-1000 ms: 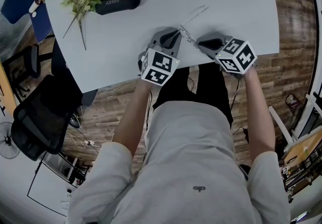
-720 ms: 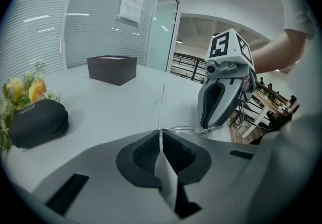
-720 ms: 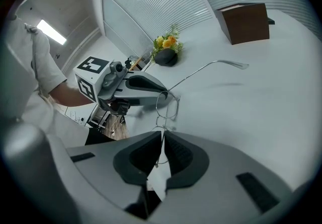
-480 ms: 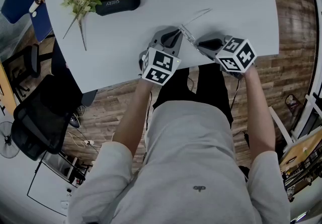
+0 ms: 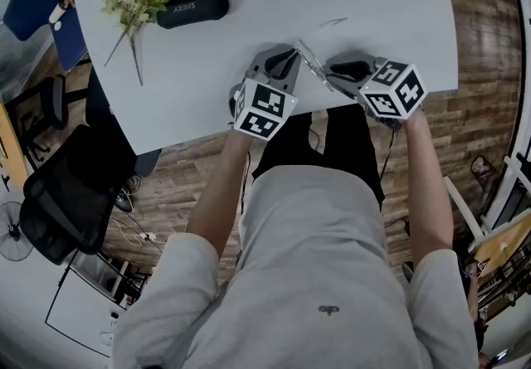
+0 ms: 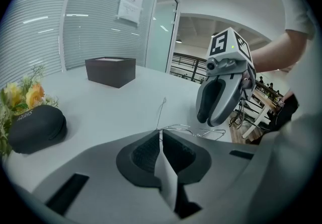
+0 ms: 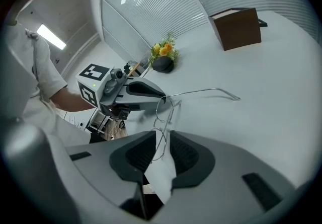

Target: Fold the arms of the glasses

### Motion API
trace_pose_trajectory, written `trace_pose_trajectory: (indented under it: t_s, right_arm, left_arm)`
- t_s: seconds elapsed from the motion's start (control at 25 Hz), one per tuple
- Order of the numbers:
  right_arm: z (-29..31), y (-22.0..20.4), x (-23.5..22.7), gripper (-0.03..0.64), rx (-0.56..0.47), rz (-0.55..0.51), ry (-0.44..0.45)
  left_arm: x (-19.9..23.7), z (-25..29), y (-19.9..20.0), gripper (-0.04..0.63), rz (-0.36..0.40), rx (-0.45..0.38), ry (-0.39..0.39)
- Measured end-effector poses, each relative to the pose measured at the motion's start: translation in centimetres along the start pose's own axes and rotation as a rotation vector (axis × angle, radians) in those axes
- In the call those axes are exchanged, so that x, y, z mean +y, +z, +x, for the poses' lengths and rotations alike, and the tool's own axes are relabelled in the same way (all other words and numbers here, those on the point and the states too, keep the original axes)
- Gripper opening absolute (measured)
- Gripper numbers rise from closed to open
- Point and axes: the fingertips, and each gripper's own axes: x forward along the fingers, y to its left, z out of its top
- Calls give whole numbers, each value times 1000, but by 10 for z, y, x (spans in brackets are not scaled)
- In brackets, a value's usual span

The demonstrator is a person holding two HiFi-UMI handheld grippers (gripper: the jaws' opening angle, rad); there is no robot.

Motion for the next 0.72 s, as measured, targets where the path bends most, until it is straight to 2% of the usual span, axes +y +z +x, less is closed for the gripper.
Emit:
trace_pose_trajectory:
  t_s: [0.2, 0.48, 0.6, 0.72]
  right_arm:
    - [-18, 11, -11, 106, -41, -30, -60]
    - [-37, 40, -40, 121, -109, -137, -237]
    - [-41, 52, -49, 129, -109, -215, -311]
    - [-40, 62, -55, 135, -59, -334, -385]
  left_arm:
    - [0, 2, -1, 32, 5, 4, 2]
    - [5, 5, -2, 34, 7, 14, 6]
    - [7, 6, -1, 34, 8, 12, 8]
    - [8, 7, -1, 34, 8, 12, 9]
